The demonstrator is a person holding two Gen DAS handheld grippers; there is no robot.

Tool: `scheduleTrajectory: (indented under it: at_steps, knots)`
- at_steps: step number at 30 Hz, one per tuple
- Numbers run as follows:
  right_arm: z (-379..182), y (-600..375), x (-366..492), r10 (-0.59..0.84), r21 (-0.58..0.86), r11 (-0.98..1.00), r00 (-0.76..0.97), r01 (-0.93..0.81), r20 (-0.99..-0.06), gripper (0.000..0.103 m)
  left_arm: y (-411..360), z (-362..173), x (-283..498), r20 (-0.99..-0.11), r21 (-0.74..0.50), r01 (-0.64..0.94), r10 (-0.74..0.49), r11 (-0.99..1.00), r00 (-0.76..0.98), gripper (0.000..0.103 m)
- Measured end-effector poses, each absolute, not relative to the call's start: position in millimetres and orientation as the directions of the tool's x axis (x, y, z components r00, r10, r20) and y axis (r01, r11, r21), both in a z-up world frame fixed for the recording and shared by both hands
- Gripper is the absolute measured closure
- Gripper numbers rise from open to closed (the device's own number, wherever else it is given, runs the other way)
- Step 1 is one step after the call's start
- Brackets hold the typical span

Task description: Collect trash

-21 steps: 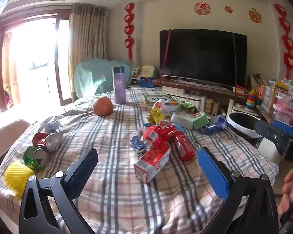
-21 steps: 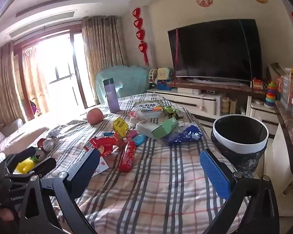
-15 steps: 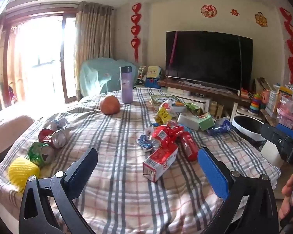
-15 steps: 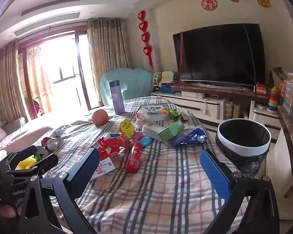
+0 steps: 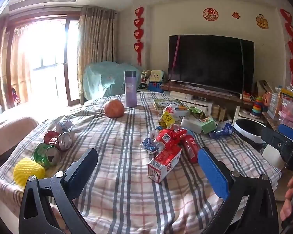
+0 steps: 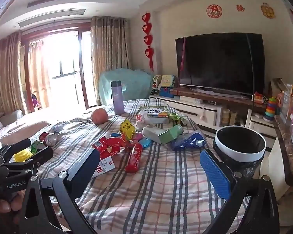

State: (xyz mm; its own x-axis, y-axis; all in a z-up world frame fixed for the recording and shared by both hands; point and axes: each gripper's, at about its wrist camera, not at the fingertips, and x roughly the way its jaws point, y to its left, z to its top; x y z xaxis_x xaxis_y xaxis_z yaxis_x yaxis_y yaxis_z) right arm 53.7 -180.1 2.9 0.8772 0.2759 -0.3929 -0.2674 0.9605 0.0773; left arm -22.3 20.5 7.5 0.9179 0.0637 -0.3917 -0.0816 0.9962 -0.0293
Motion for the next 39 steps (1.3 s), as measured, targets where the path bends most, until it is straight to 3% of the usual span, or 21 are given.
scheduleTrajectory:
  at_steps: [39]
  knots:
    - [-6.8, -181.0, 56.2, 0.281, 0.106, 0.96, 0.873, -0.26, -0.399, 0.0, 15.4, -0.1, -19.6, -0.406, -0.036, -0.065, 0.045, 0.997, 0.913, 0.001]
